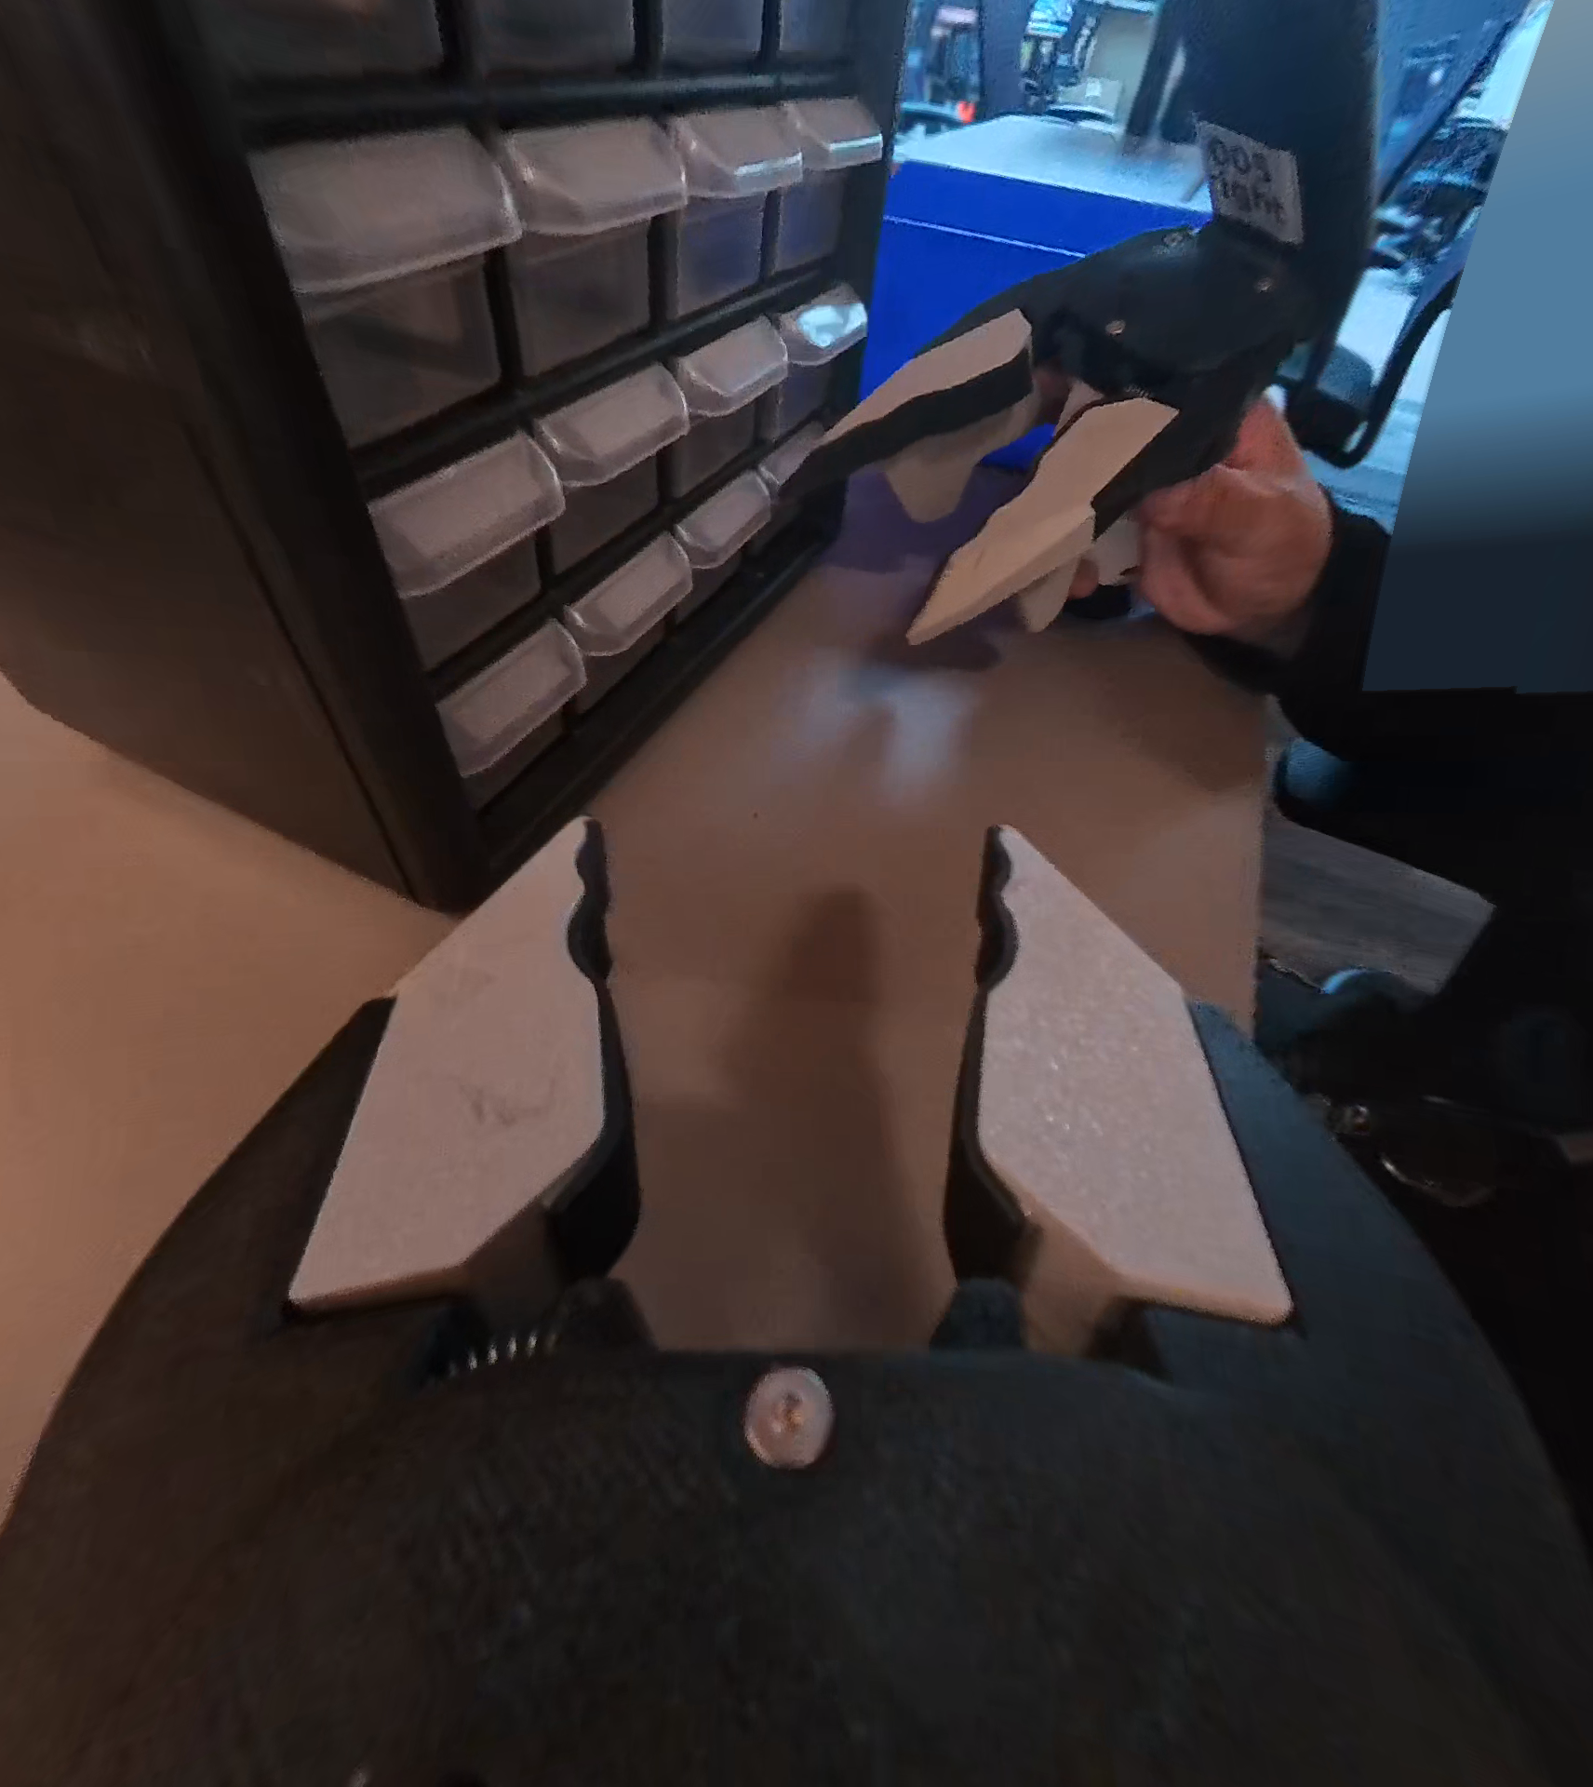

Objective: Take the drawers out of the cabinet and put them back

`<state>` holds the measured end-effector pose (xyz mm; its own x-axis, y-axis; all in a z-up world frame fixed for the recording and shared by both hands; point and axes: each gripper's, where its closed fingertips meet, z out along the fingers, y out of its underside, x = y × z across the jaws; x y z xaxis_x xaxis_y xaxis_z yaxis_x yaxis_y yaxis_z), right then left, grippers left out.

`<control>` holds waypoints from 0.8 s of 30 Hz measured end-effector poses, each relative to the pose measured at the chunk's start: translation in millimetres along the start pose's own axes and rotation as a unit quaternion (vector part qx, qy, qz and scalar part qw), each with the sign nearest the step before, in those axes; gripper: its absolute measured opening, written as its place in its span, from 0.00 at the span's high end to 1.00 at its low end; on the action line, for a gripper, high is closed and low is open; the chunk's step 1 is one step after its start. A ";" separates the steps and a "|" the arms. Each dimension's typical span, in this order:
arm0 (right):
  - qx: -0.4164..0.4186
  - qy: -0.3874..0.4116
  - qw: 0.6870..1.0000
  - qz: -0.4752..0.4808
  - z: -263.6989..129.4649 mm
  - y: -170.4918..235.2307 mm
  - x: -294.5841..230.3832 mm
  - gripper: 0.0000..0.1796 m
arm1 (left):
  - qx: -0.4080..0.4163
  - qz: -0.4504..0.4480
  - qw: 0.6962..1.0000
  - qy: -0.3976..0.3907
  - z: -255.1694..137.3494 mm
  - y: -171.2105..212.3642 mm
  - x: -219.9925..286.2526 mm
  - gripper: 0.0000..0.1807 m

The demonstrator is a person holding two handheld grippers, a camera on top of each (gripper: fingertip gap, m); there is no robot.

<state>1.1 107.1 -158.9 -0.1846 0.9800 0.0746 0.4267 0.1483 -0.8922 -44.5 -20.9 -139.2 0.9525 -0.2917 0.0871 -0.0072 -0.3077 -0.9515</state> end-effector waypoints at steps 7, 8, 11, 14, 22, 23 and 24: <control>-0.030 -0.024 0.999 -0.008 6.2 7.7 -3.6 0.53 | 0.006 0.040 0.999 -0.027 -1.4 -2.0 -3.7 0.61; -0.033 -0.025 0.999 -0.014 7.5 8.7 -4.7 0.53 | 0.009 0.042 0.999 -0.030 -2.2 -2.7 -4.3 0.62; -0.050 -0.012 0.998 -0.027 11.4 13.8 -2.5 0.53 | 0.014 0.041 0.999 -0.030 -3.5 -3.8 -5.4 0.64; -0.053 -0.011 0.998 -0.032 11.3 15.4 -3.8 0.53 | 0.010 0.023 0.999 -0.026 -2.8 -2.7 -8.2 0.64; -0.036 -0.006 0.999 -0.034 7.5 11.0 -4.1 0.53 | -0.003 0.049 0.998 -0.041 -0.5 0.8 -5.6 0.64; -0.035 -0.003 0.999 -0.040 7.5 10.7 -5.1 0.53 | -0.006 0.051 0.998 -0.044 0.0 1.5 -6.0 0.64; -0.035 -0.001 0.998 -0.046 7.4 10.3 -6.3 0.54 | -0.010 0.053 0.998 -0.045 0.7 2.5 -6.2 0.64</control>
<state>0.1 101.5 -171.9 -0.2275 0.9614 0.1547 0.4686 0.2473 -0.8481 -50.2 -19.2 -142.3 0.9698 -0.2404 -0.0408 -0.1136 -0.2977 -0.9479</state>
